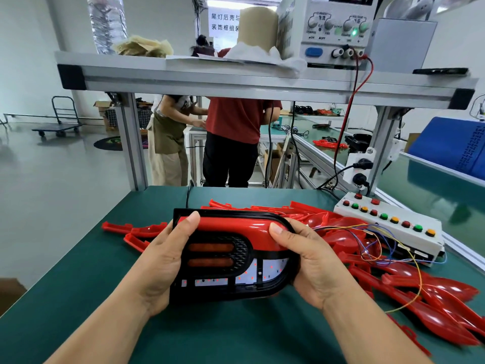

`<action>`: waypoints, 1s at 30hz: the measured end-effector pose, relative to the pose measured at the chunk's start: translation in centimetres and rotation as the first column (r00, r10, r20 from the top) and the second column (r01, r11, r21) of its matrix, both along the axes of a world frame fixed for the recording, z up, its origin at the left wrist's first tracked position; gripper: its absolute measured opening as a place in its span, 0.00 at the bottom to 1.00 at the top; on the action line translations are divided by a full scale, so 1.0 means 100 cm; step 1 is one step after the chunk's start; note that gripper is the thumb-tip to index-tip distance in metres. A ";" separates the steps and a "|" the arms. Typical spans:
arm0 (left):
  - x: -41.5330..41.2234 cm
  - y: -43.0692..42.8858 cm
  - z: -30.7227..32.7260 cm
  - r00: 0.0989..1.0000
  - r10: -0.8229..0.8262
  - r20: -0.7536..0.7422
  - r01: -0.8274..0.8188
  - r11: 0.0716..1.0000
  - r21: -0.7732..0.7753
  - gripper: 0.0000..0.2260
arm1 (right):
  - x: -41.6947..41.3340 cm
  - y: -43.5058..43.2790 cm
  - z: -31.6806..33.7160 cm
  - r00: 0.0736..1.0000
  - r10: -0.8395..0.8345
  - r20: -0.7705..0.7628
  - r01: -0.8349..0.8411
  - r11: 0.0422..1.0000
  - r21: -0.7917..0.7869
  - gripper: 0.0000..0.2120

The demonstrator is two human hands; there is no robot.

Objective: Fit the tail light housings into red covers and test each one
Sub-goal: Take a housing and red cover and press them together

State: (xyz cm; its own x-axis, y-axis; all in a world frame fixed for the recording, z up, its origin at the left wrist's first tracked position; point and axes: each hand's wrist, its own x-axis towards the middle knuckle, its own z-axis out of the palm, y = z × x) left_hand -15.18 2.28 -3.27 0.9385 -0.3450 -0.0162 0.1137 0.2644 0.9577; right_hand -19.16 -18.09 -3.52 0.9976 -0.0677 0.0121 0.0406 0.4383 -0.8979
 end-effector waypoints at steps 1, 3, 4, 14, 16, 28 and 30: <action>0.000 0.000 0.000 1.000 0.006 -0.011 -0.006 1.000 -0.005 0.30 | 0.000 0.001 -0.001 1.000 -0.010 0.004 0.010 1.000 -0.014 0.23; -0.001 -0.001 0.001 1.000 0.006 -0.030 -0.006 1.000 -0.011 0.31 | -0.001 0.001 -0.001 1.000 -0.017 0.006 0.017 0.999 -0.037 0.24; -0.002 -0.001 0.001 0.999 0.002 -0.035 -0.002 1.000 -0.014 0.30 | 0.000 0.001 -0.002 1.000 -0.019 0.004 0.019 0.999 -0.041 0.25; -0.001 -0.002 -0.001 1.000 0.030 0.003 -0.030 0.999 0.011 0.24 | 0.001 0.005 -0.005 0.999 -0.042 0.027 0.043 0.999 -0.028 0.17; -0.001 -0.003 -0.001 0.999 0.042 0.013 -0.042 0.999 0.012 0.22 | 0.001 0.006 -0.005 0.998 -0.047 0.046 0.048 0.998 -0.036 0.20; 0.000 -0.003 -0.001 0.998 0.023 0.052 -0.022 1.000 -0.012 0.20 | 0.000 0.001 -0.002 0.994 -0.009 0.107 0.016 0.998 -0.066 0.21; -0.001 -0.004 -0.001 0.998 0.031 0.061 -0.030 0.999 -0.011 0.20 | 0.000 0.000 0.000 0.995 -0.015 0.102 0.025 0.995 -0.101 0.22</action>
State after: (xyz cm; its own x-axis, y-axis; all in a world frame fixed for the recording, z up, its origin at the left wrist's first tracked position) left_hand -15.24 1.89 -3.42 0.9478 -0.3159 0.0445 0.0470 0.2762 0.9600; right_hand -19.20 -18.07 -3.56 0.9895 -0.0809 0.1202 0.1408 0.3431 -0.9287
